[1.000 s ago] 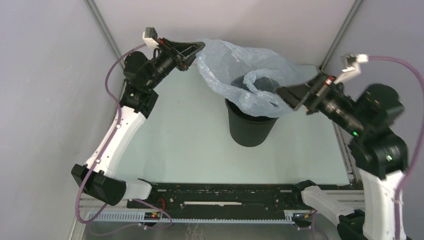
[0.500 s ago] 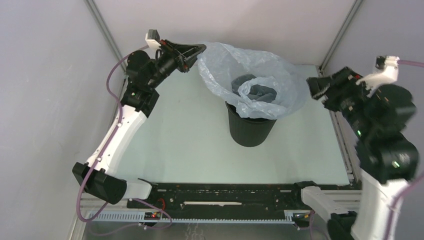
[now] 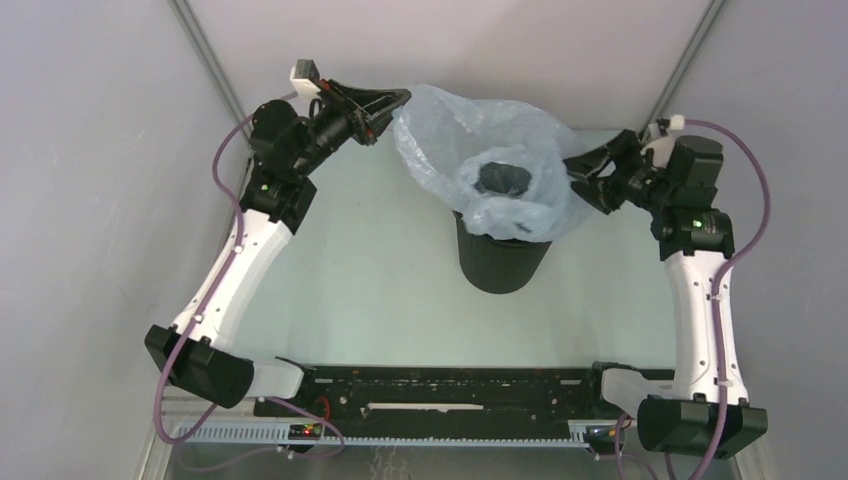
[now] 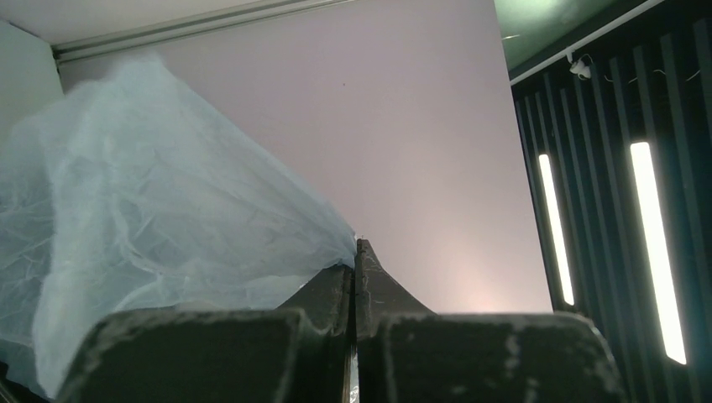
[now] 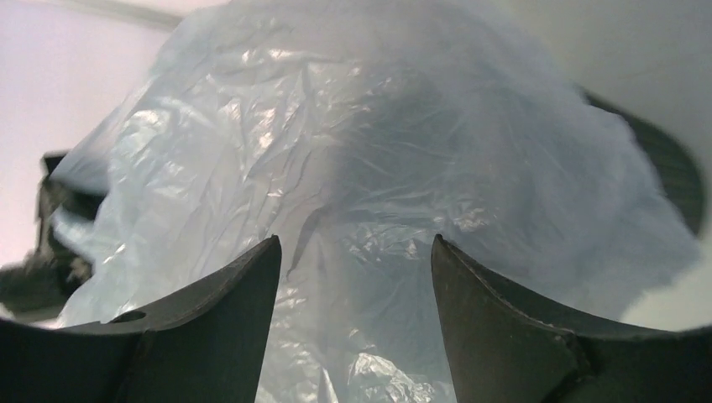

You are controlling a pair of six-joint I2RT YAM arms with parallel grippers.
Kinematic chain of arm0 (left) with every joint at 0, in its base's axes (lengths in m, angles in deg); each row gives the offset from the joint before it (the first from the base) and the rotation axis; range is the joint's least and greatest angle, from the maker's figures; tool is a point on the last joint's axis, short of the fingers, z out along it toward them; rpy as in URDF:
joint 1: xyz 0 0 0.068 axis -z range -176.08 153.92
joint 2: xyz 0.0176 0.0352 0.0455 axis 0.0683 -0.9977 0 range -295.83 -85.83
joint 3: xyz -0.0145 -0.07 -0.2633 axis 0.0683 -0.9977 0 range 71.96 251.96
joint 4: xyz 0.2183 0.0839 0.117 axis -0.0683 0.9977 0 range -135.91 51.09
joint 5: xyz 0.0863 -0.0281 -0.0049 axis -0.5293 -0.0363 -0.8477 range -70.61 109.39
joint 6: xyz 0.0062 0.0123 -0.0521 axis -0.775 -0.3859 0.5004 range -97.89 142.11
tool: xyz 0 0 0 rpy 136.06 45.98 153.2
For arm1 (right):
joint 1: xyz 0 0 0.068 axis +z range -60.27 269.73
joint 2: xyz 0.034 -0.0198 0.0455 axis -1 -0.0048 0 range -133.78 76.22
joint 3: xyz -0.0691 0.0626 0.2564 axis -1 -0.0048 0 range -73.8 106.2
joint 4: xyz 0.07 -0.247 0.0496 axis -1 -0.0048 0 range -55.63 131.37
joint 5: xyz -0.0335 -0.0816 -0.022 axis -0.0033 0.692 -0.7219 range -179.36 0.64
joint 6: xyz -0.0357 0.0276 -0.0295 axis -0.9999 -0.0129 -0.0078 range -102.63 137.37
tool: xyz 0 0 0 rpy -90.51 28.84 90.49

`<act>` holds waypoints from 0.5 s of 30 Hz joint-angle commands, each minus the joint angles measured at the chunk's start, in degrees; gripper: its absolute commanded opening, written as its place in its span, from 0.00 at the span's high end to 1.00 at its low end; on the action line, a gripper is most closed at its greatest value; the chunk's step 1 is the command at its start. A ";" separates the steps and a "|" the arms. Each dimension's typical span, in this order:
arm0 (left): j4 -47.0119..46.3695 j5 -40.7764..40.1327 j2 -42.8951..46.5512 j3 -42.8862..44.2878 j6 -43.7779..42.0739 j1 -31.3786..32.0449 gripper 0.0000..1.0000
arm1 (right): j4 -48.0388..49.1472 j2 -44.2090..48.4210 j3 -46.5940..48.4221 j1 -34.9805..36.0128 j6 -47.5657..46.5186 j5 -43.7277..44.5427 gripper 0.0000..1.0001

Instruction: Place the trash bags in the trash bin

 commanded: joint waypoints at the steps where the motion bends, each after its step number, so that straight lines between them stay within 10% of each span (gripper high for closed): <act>1: -3.10 1.83 0.46 3.08 1.04 -0.57 1.00 | 12.31 -1.50 0.72 7.87 6.72 -6.33 0.26; 15: -5.39 1.85 -0.13 2.70 2.32 -0.59 1.00 | 25.21 -5.82 -12.99 12.46 17.77 4.38 0.25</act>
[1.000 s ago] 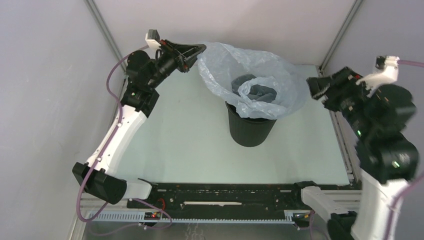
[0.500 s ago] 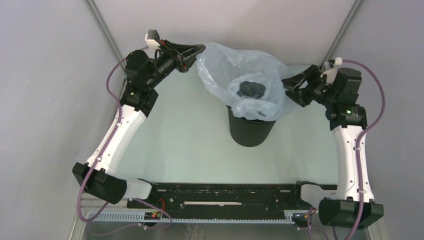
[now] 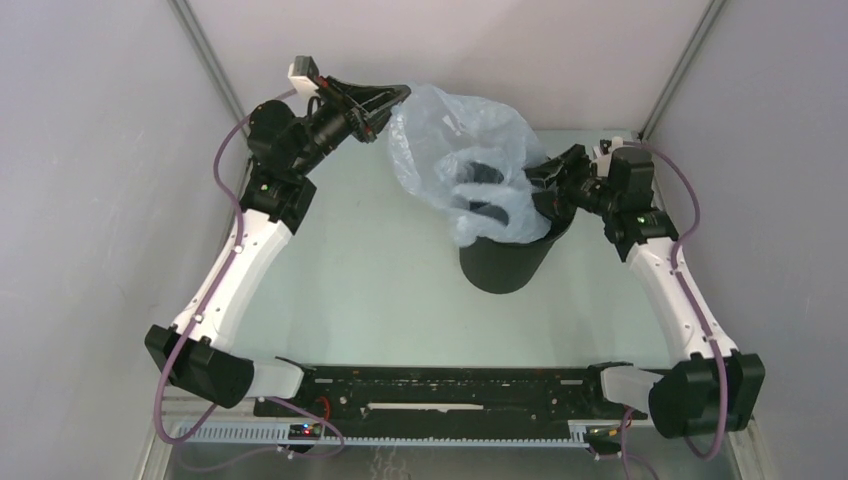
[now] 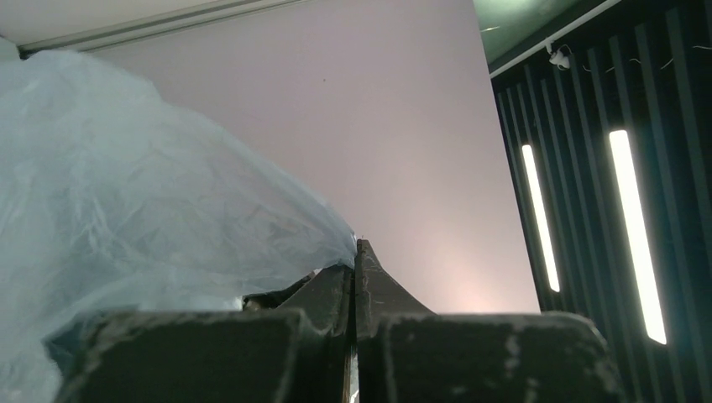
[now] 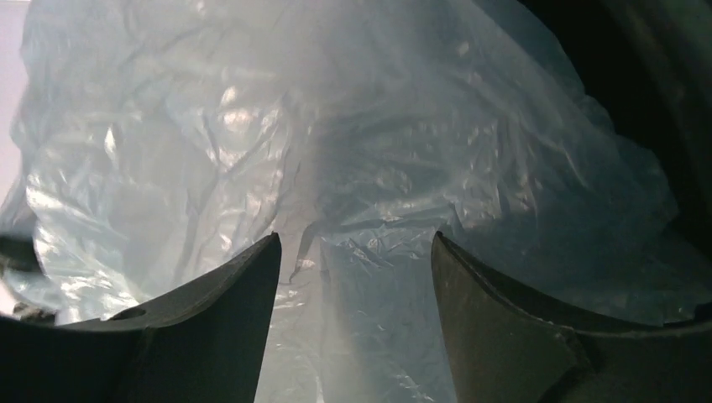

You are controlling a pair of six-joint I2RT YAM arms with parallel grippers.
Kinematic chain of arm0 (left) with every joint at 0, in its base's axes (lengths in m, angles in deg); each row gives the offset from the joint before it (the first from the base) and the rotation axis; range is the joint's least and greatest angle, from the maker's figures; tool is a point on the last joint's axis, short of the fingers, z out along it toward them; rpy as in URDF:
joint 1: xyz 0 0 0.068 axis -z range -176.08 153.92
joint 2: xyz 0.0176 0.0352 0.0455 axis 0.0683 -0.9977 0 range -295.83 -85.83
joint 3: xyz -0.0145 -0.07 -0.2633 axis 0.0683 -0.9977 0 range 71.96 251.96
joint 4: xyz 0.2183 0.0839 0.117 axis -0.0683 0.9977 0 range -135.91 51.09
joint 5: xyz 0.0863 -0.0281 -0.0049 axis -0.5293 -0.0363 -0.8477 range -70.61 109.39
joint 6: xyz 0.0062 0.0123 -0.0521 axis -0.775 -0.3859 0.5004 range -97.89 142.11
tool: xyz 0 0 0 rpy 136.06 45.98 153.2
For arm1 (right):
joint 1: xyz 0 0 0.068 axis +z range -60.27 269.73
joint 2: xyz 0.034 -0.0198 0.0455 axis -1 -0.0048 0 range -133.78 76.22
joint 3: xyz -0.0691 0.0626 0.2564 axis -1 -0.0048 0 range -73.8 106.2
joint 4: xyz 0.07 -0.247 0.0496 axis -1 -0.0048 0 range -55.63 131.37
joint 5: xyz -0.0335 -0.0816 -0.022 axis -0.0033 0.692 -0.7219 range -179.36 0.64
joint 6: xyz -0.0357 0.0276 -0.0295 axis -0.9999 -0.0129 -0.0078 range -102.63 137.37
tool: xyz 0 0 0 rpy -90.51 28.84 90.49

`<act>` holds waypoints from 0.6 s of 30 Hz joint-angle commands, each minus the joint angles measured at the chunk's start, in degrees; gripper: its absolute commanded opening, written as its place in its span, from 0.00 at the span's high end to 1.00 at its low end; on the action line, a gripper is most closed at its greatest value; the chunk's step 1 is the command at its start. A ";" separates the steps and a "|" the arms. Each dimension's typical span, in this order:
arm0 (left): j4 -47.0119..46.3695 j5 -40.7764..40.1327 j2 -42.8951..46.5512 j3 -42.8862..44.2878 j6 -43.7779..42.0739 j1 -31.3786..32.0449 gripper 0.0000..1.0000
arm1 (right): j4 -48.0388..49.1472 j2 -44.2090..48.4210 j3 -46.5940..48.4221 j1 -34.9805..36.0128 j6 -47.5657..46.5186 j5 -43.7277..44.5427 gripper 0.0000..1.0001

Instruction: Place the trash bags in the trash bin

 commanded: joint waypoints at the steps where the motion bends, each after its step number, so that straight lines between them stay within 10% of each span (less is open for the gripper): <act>1: -2.60 0.83 -0.11 2.57 0.79 -0.45 1.00 | 3.17 -2.13 1.01 -1.92 -1.73 3.21 0.25; 18: -3.51 1.96 1.70 -2.41 -0.80 0.82 1.00 | -32.29 2.36 30.76 -0.60 -30.87 9.73 0.08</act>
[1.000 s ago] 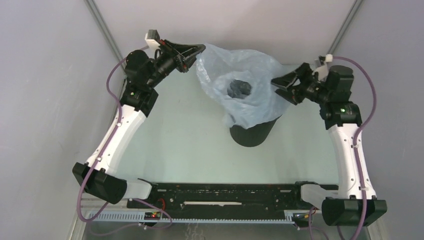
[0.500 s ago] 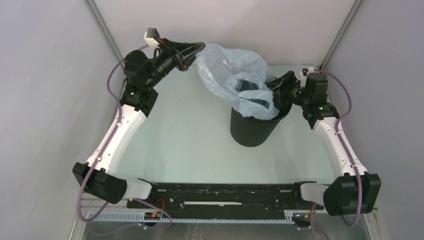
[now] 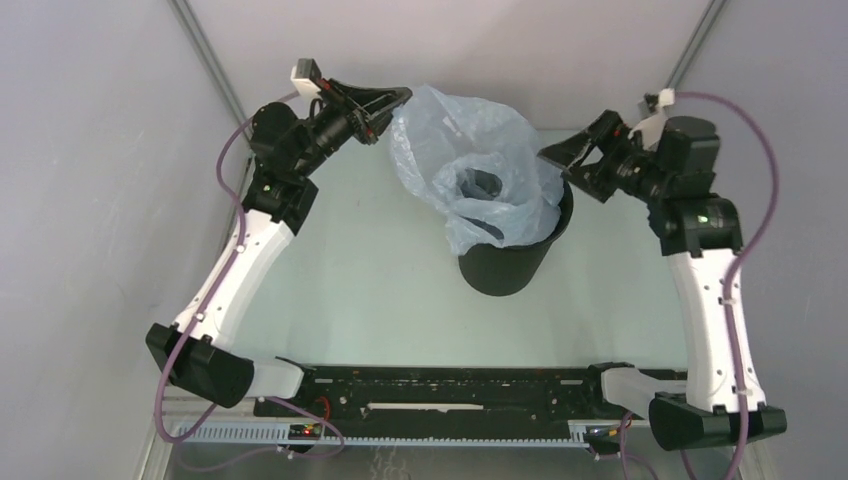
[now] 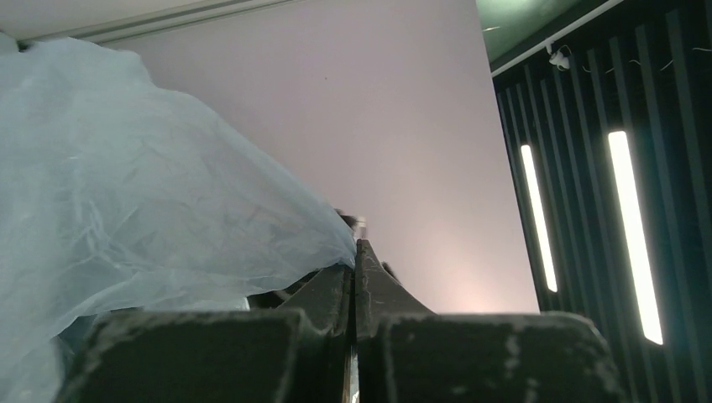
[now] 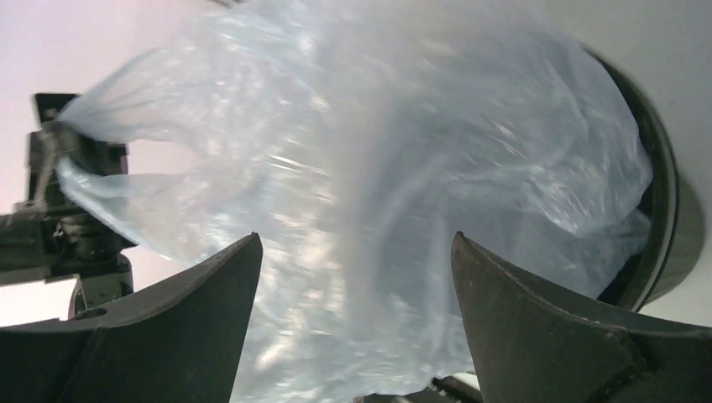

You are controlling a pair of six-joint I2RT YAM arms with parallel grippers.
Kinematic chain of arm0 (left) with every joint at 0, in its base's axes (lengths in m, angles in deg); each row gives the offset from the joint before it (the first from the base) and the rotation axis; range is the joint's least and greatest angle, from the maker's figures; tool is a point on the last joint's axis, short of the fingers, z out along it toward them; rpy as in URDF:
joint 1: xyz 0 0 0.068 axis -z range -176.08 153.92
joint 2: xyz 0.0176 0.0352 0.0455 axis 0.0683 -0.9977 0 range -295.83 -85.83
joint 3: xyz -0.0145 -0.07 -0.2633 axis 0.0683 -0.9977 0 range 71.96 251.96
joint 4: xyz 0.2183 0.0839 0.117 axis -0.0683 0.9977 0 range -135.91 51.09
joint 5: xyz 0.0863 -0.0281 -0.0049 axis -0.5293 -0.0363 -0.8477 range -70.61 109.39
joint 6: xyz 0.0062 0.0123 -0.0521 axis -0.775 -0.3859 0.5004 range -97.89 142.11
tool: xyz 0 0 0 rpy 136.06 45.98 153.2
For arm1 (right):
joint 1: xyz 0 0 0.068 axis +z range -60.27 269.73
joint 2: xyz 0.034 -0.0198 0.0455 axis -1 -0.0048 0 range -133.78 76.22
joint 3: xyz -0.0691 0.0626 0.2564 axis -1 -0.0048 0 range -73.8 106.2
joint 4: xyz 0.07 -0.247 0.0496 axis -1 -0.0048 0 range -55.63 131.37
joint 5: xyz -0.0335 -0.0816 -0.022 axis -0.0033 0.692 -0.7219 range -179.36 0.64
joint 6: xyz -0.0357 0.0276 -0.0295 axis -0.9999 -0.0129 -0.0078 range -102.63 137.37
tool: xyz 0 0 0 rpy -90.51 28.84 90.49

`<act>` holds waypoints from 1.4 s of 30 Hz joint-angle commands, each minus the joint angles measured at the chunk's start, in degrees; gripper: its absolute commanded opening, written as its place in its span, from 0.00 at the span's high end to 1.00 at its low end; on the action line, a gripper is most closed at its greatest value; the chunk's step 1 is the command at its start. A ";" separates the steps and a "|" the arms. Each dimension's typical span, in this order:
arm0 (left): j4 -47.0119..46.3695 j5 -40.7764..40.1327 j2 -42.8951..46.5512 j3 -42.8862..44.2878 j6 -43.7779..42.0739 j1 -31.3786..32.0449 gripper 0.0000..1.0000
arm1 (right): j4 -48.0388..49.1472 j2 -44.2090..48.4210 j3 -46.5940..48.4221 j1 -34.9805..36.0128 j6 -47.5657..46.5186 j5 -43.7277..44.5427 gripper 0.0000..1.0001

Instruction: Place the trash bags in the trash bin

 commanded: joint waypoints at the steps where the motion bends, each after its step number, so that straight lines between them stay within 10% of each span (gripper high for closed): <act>1: -2.54 1.93 1.91 -2.07 -1.31 1.20 1.00 | -10.60 0.60 10.74 1.31 -13.32 5.66 0.08; 21: -4.56 0.26 3.74 -7.65 -0.98 3.11 1.00 | -17.33 -11.57 29.92 48.65 -23.61 43.42 0.17; 33: -4.98 -0.65 4.80 -8.48 -0.74 3.54 1.00 | -14.50 -15.37 25.22 52.74 -14.15 53.32 0.42; 42: -6.40 -1.02 4.20 -7.74 -0.13 4.45 1.00 | -9.25 -13.02 16.93 53.29 -4.18 54.72 0.31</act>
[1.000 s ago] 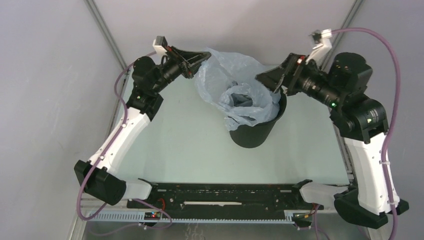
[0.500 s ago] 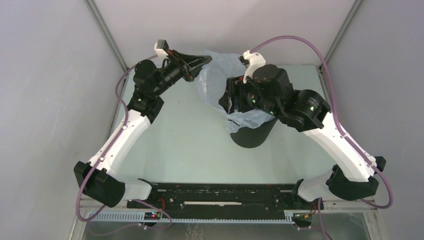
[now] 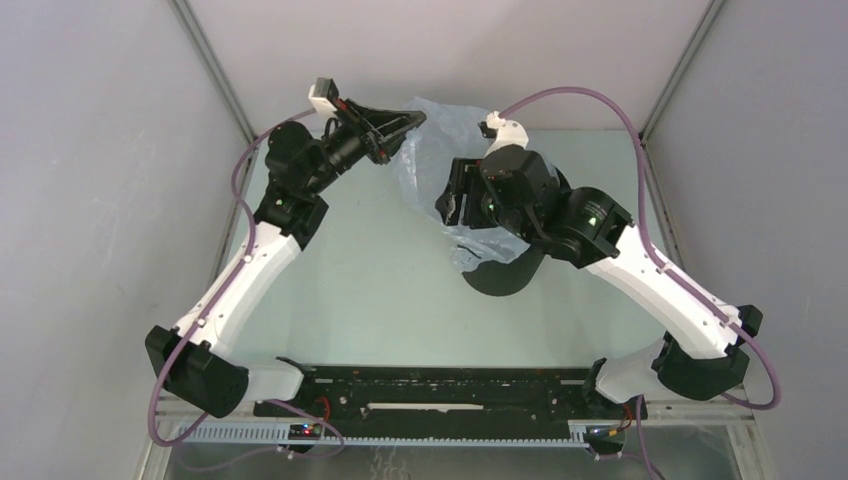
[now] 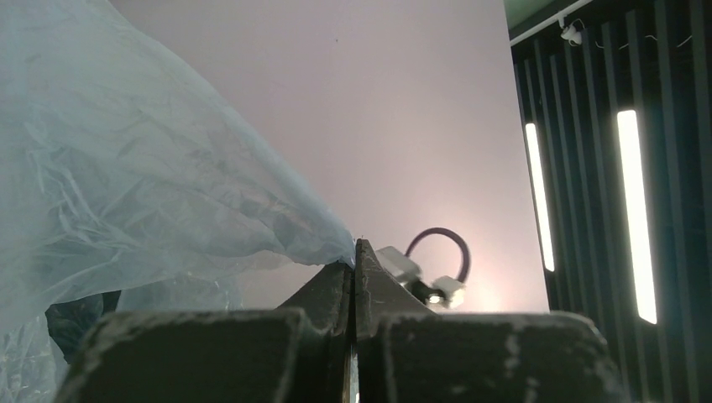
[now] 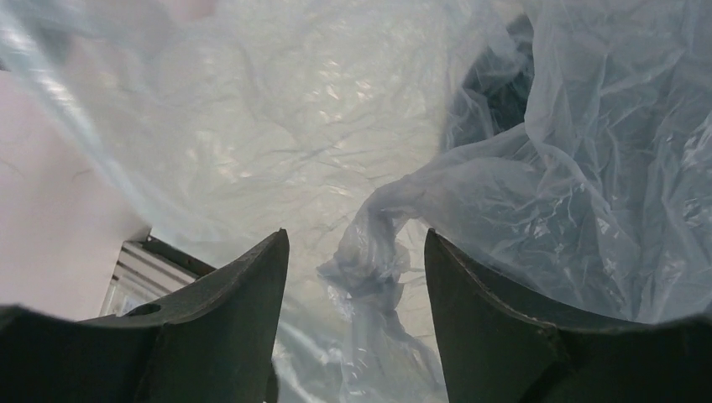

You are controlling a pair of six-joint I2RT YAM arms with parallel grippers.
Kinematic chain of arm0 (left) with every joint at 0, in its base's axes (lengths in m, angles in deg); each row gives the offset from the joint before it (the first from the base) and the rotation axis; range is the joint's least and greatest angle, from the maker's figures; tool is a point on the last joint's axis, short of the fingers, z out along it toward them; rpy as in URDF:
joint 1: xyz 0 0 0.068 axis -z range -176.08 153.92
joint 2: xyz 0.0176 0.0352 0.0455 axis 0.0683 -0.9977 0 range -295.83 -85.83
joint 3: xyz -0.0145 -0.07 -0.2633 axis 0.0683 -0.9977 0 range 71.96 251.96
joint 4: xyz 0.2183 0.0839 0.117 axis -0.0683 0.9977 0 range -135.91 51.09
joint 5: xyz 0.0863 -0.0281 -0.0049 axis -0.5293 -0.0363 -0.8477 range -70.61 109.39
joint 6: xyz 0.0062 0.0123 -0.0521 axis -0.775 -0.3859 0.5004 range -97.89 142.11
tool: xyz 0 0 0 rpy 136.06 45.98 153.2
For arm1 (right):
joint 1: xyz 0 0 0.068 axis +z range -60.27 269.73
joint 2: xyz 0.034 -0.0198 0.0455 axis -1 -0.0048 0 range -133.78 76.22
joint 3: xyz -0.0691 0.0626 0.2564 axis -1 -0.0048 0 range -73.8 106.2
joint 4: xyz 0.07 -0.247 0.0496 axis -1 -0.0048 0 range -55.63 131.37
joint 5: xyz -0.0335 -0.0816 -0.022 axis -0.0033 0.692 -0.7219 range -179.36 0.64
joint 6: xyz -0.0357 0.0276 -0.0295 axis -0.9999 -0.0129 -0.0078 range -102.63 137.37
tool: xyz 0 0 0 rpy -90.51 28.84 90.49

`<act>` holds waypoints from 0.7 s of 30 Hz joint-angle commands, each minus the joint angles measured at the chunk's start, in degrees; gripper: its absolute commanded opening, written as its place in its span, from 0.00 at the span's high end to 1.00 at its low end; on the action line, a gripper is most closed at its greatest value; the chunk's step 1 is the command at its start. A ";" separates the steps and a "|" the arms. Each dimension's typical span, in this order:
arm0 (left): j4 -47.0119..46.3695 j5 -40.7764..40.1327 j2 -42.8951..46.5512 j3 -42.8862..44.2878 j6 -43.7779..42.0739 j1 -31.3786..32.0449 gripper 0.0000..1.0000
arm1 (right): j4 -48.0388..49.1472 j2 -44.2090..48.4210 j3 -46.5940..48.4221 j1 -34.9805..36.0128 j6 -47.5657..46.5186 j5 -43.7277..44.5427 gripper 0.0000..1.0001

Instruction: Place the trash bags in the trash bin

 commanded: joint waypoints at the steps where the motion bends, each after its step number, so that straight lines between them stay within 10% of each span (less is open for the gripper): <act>1: -2.96 -0.71 1.53 0.06 0.18 0.62 1.00 | 5.01 2.74 -5.12 0.54 7.16 4.22 0.30; 10: -3.19 -1.14 2.01 -0.68 0.16 1.18 1.00 | 8.58 2.11 -8.01 -0.58 9.96 8.53 0.23; 21: -1.84 -1.49 3.41 -1.79 -1.58 1.23 1.00 | 17.53 5.36 -8.86 -5.19 9.52 3.51 0.79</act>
